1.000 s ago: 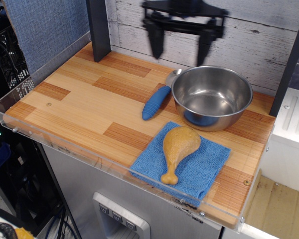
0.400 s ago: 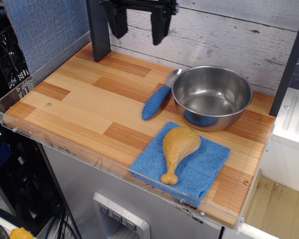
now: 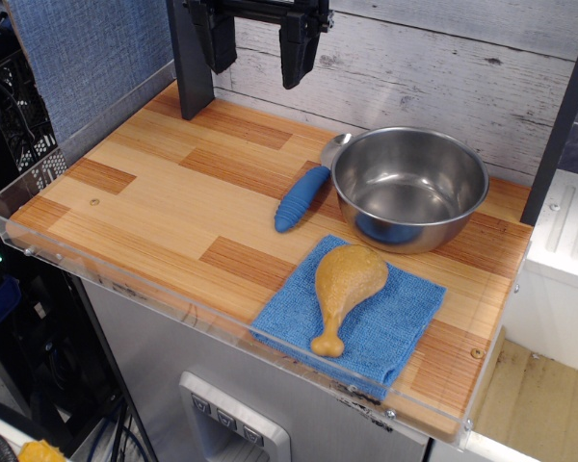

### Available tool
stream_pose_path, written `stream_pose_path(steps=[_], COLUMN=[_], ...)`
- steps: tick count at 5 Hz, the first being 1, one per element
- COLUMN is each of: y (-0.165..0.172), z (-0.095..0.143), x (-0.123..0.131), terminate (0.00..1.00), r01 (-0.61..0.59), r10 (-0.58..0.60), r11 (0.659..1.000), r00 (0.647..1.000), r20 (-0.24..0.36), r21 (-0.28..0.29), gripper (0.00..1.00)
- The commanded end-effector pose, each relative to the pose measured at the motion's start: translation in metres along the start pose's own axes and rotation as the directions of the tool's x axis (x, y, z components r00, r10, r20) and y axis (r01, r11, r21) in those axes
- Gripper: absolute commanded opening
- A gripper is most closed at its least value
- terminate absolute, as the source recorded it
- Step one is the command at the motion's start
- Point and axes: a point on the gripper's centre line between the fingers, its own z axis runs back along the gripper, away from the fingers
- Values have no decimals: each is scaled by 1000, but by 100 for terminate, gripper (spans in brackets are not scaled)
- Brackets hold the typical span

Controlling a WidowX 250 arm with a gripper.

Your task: Move the pot behind the blue cloth.

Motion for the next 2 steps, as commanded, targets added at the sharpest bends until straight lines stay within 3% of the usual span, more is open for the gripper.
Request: stream_pose_path(steps=[1, 2], y=[-2, -2], z=[17, 17], x=[-3, -3], terminate=[0, 100], r01=[2, 2], r10=[-2, -2], r11=[1000, 1000], r00=[998, 998], r20=[60, 60], r21=[6, 6], gripper=[100, 100])
